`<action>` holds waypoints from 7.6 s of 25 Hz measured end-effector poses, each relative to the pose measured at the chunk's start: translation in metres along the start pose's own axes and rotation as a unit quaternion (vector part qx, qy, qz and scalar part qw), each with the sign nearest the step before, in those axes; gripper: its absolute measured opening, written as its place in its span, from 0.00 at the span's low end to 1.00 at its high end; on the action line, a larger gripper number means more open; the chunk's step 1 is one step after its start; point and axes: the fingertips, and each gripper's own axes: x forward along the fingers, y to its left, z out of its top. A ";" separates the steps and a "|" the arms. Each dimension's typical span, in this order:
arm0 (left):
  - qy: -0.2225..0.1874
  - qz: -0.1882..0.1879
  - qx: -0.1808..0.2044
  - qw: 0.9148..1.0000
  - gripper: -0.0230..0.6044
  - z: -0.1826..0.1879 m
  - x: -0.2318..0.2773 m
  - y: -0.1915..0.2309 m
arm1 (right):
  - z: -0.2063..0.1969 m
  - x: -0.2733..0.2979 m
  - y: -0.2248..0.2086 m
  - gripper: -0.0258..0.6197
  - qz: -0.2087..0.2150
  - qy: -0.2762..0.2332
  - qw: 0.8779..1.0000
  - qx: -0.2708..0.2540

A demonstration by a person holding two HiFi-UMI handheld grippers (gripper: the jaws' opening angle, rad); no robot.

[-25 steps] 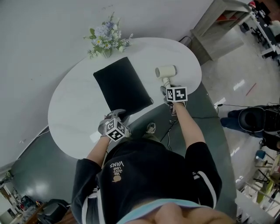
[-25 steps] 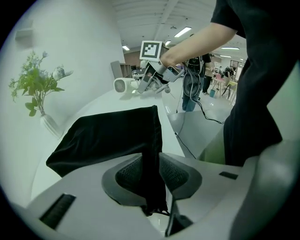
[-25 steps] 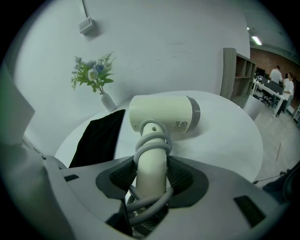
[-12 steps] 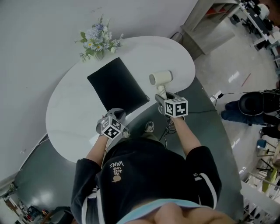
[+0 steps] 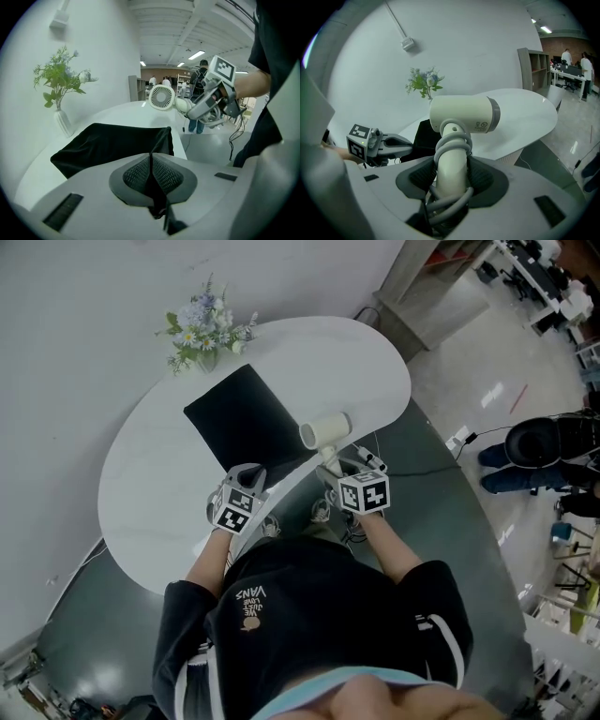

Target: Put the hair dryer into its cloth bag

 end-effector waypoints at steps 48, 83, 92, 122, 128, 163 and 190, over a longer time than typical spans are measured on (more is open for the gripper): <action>-0.158 0.009 -0.020 0.987 0.09 0.039 -0.064 0.003 | -0.040 0.091 0.119 0.38 0.060 0.143 0.979 -0.130; -0.165 0.050 -0.155 0.973 0.09 0.024 -0.076 0.050 | 0.059 0.191 0.141 0.38 0.082 0.134 0.963 -0.220; -0.159 0.063 -0.174 0.970 0.09 0.019 -0.071 0.059 | 0.068 0.210 0.141 0.38 0.076 0.124 0.962 -0.232; -0.139 0.061 -0.149 0.977 0.09 0.027 -0.046 0.039 | 0.096 0.152 0.091 0.38 0.061 -0.053 0.993 -0.091; -0.121 0.041 -0.136 0.982 0.16 0.029 -0.037 0.027 | 0.103 0.128 0.055 0.38 0.033 -0.100 0.994 -0.028; -0.151 0.020 -0.060 0.986 0.22 0.054 -0.046 -0.017 | 0.036 0.000 0.003 0.38 -0.077 -0.165 0.982 0.050; -0.217 0.029 -0.054 0.974 0.07 0.010 -0.138 -0.011 | 0.006 -0.056 0.124 0.13 -0.063 -0.240 0.969 0.005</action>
